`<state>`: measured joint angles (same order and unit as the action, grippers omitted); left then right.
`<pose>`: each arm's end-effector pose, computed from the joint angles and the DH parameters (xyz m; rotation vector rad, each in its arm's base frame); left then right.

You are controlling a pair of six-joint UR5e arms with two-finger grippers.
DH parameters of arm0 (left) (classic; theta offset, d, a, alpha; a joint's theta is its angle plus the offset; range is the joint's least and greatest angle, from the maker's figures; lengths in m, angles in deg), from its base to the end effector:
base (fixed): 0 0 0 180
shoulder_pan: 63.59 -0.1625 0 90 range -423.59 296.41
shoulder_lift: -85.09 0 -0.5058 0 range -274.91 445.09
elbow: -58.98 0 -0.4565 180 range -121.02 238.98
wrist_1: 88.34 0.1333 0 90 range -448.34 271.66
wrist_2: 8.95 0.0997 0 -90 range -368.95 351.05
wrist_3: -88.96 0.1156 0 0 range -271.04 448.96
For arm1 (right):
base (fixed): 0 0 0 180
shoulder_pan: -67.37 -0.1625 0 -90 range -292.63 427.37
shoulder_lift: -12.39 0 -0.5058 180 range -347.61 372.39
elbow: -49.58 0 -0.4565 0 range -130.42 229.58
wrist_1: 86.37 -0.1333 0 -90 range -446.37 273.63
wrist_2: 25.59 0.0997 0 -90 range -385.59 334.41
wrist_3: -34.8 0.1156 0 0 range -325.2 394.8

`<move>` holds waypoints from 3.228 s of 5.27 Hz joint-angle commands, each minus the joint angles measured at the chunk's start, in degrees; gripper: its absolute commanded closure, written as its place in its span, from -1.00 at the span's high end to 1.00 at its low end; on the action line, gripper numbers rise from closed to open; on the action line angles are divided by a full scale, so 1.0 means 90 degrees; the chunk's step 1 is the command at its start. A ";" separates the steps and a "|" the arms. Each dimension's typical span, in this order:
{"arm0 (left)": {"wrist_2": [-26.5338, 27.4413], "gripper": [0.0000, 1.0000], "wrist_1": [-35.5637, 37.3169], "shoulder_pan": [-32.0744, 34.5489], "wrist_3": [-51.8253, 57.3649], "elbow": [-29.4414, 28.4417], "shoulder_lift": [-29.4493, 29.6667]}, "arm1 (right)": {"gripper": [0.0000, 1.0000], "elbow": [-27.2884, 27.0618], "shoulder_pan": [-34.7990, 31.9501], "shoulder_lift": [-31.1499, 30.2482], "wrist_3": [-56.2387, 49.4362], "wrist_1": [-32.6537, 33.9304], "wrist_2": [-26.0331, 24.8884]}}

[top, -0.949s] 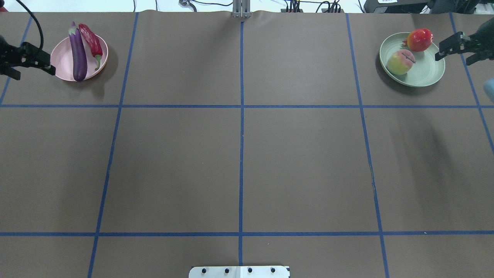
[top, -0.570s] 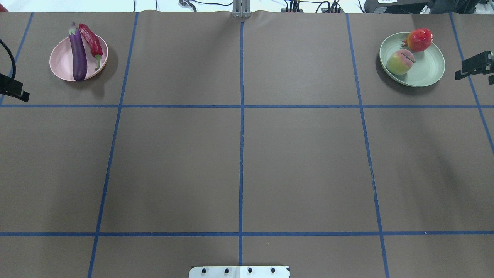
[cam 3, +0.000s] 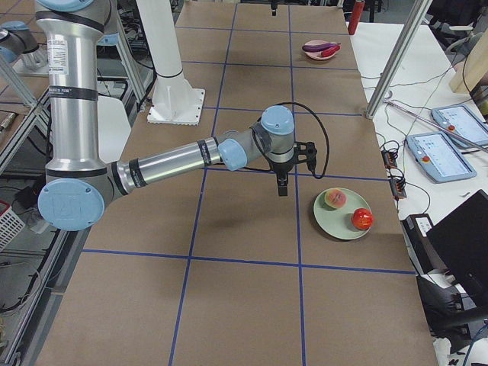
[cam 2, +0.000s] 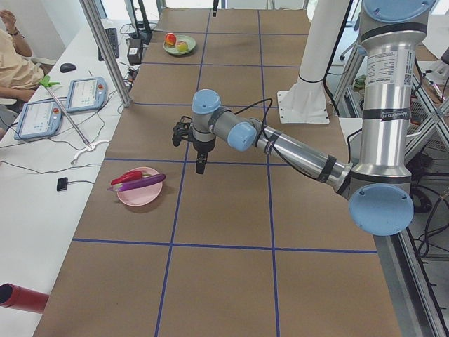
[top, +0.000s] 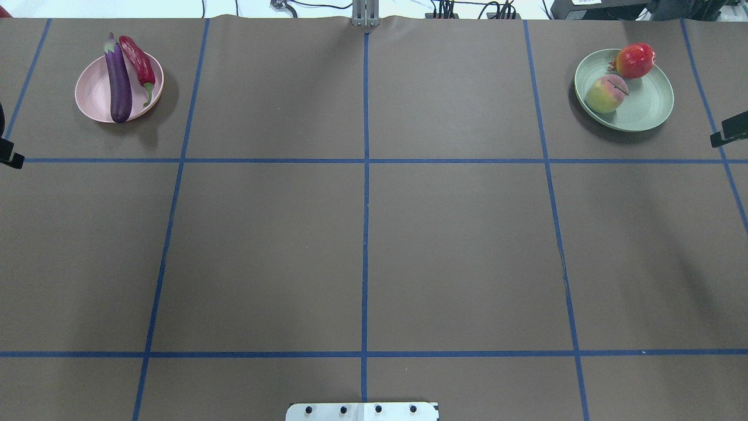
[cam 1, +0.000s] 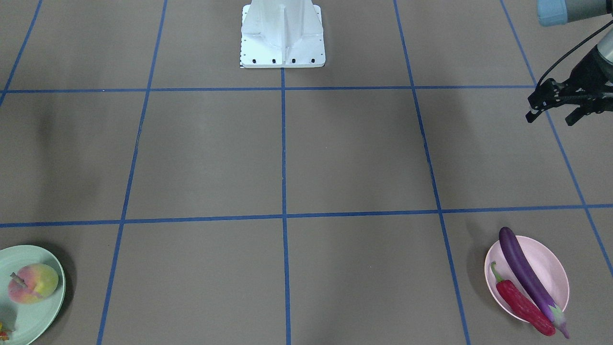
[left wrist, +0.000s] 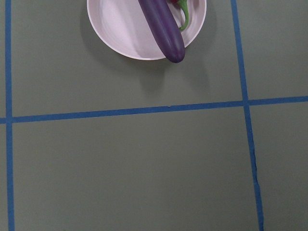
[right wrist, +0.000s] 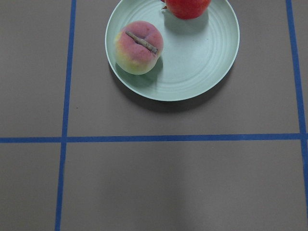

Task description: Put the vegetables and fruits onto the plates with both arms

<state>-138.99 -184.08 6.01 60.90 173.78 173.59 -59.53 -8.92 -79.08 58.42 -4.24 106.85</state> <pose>0.1317 -0.5231 0.5165 0.1623 0.8217 0.0513 -0.0763 -0.5462 0.5639 0.1690 -0.8248 -0.0022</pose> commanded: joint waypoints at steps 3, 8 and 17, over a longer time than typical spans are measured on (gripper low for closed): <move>-0.0014 1.00 0.1202 0.0244 0.1549 0.0048 -0.0077 | 1.00 0.0013 -0.0468 -0.0254 -0.2630 0.1207 0.0000; -0.0982 1.00 0.1215 0.1729 0.3284 -0.0880 -0.0439 | 1.00 0.0131 -0.0507 -0.0471 -0.2752 0.1197 0.0010; -0.0630 1.00 0.1166 0.1709 0.3069 -0.0801 -0.0331 | 1.00 0.0434 -0.0575 -0.0452 -0.2674 0.1109 -0.0058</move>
<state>-144.69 -173.47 21.44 88.52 166.69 170.60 -55.66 -14.11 -83.11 34.15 5.76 106.19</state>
